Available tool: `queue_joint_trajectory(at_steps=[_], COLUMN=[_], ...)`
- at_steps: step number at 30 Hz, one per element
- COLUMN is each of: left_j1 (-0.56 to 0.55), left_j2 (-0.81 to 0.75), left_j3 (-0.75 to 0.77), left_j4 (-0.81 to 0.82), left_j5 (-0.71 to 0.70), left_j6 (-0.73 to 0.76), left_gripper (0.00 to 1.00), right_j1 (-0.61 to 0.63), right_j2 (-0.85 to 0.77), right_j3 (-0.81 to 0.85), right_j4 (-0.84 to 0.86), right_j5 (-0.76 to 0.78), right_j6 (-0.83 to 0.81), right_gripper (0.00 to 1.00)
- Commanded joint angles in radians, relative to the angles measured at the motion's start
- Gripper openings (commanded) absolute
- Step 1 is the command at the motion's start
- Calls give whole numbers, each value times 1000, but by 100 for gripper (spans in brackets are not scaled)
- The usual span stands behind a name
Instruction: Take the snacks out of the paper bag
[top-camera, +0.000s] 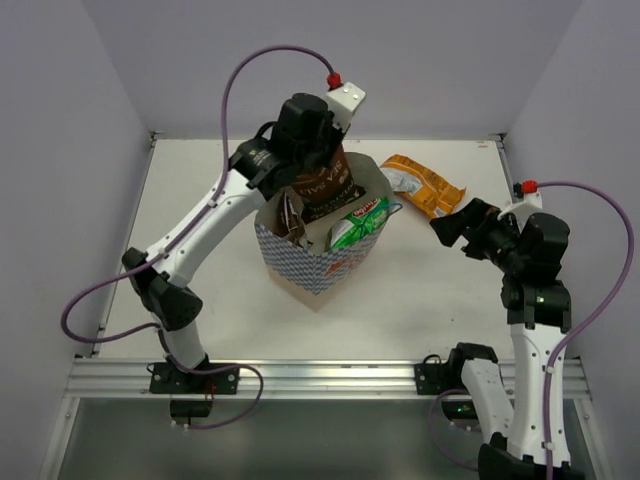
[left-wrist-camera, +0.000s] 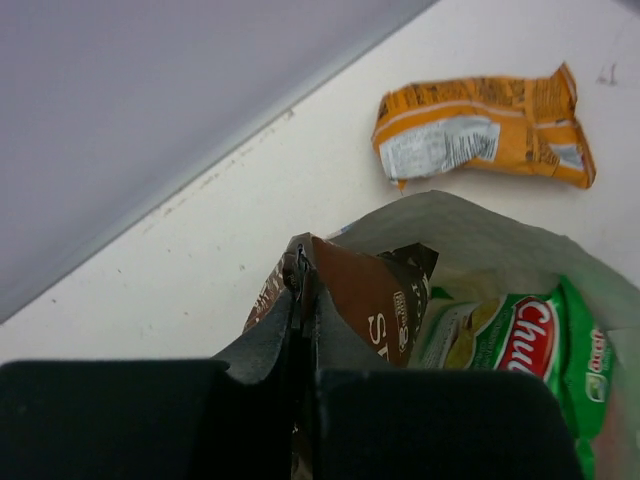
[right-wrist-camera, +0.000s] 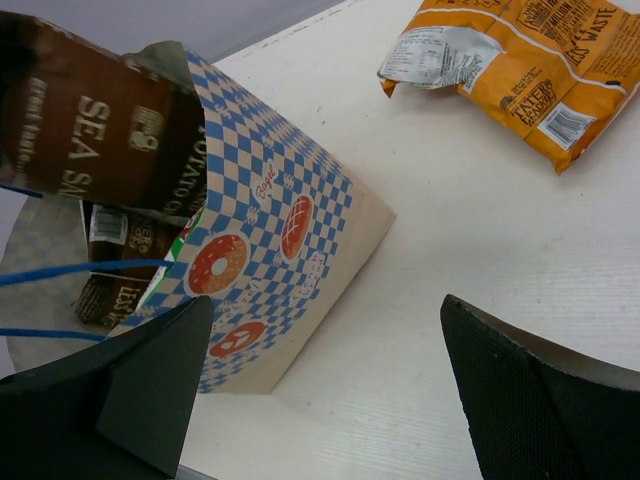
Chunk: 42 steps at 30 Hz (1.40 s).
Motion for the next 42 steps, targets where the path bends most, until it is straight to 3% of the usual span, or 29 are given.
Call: queue_joint_trajectory(at_steps=[1, 6, 10, 16, 25, 34, 42], left_j1=[-2, -2, -2, 18, 239, 553, 586], left_j2=[-128, -223, -298, -333, -309, -141, 88], left_j3=[96, 113, 113, 129, 118, -22, 69], left_j4=[71, 177, 351, 520, 557, 427, 427], left_j5=[-29, -52, -61, -250, -376, -118, 72], left_j6=[35, 34, 44, 112, 49, -247, -359], left_gripper=[0, 0, 0, 0, 0, 0, 0], right_j1=[5, 6, 8, 17, 49, 95, 112], right_j2=[-10, -7, -5, -5, -3, -5, 3], right_j3=[-6, -7, -9, -6, -4, 0, -15], right_j4=[27, 33, 38, 41, 41, 28, 24], right_j5=[-28, -32, -40, -44, -37, -11, -3], right_j6=[-15, -11, -8, -9, -17, -46, -61], right_gripper=[99, 99, 99, 99, 99, 99, 99])
